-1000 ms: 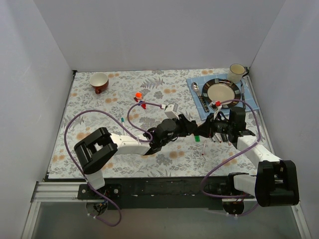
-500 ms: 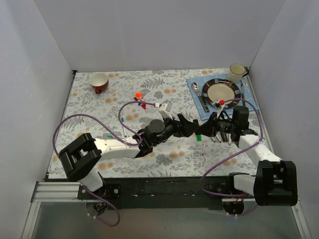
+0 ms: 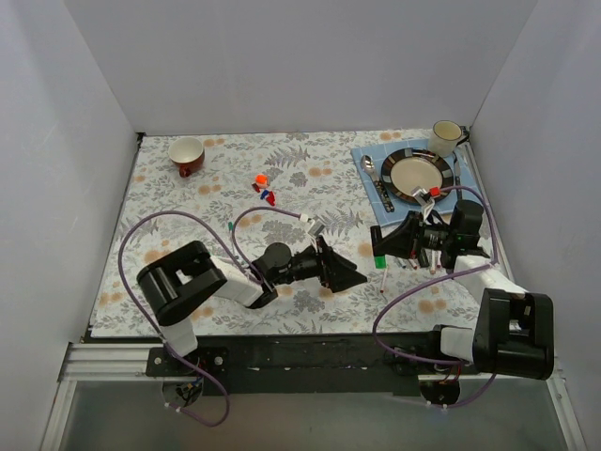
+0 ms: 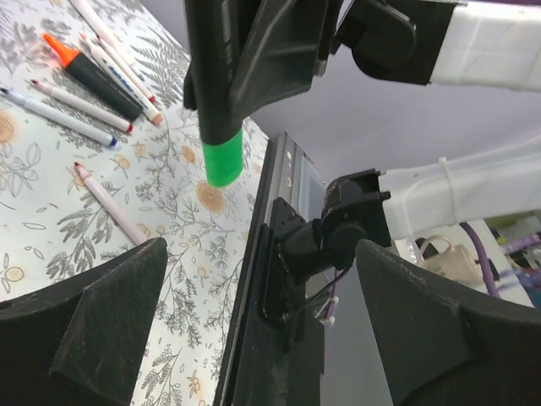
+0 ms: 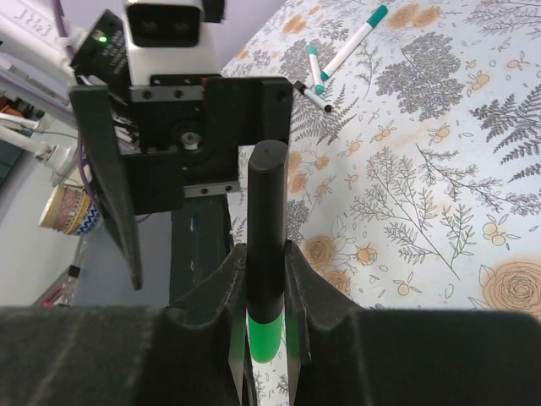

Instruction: Open the pen caps

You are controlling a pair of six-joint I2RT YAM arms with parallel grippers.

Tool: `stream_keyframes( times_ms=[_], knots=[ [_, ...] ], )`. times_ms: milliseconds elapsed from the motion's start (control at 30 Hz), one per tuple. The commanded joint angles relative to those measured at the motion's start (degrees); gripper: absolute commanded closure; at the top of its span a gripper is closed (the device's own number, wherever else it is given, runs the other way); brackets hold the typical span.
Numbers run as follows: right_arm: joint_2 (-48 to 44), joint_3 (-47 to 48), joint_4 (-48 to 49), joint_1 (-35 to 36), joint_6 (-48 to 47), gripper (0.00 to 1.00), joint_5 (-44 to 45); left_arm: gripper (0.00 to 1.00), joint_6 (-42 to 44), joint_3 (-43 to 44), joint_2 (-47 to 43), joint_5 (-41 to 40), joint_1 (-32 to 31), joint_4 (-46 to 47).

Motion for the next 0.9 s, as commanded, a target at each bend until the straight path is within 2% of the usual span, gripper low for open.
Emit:
stream_keyframes(
  times_ms=[0,100,133,200,233,267,333,600,833,867],
  knots=[
    [0.5,0.2,6.2,-0.2,2.1,0.99,-7.8,0.08,-1.1,3.2,5.5,6.0,0.0,12.2],
    [1.0,1.2,2.3,-0.1,-0.3,0.99,-9.0,0.11,-2.8,4.5,9.9,6.1,0.0,17.3],
    [1.3,2.0,-0.7,-0.1,-5.4,0.99,-9.7,0.12,-3.1,5.0,11.1,5.7,0.0,18.5],
    [3.1,6.5,-18.2,-0.1,-16.0,0.99,-11.0,0.12,-2.3,5.7,13.2,4.0,-0.5,20.4],
    [4.3,9.0,-26.9,-0.1,-30.7,0.99,-13.3,0.12,-2.1,7.0,13.8,3.7,-0.6,20.6],
    [7.3,11.3,-45.1,-0.1,-39.9,0.99,-14.5,0.12,-1.9,7.8,14.4,3.7,-0.7,20.8],
    [9.7,16.0,-55.3,-0.2,-50.7,0.99,-14.9,0.13,-1.9,9.1,16.1,3.3,-0.9,21.6],
    [10.1,15.9,-57.9,-0.1,-55.1,0.99,-13.1,0.17,-1.7,14.0,19.2,1.1,-1.8,22.6],
    [11.4,16.7,-63.4,-0.1,-61.7,0.99,-14.6,0.32,-4.0,17.1,22.2,1.3,-2.1,24.8],
    [11.5,16.9,-63.8,-0.1,-62.1,0.99,-14.6,0.4,-4.2,17.5,22.6,1.8,-2.2,25.3]
  ],
)
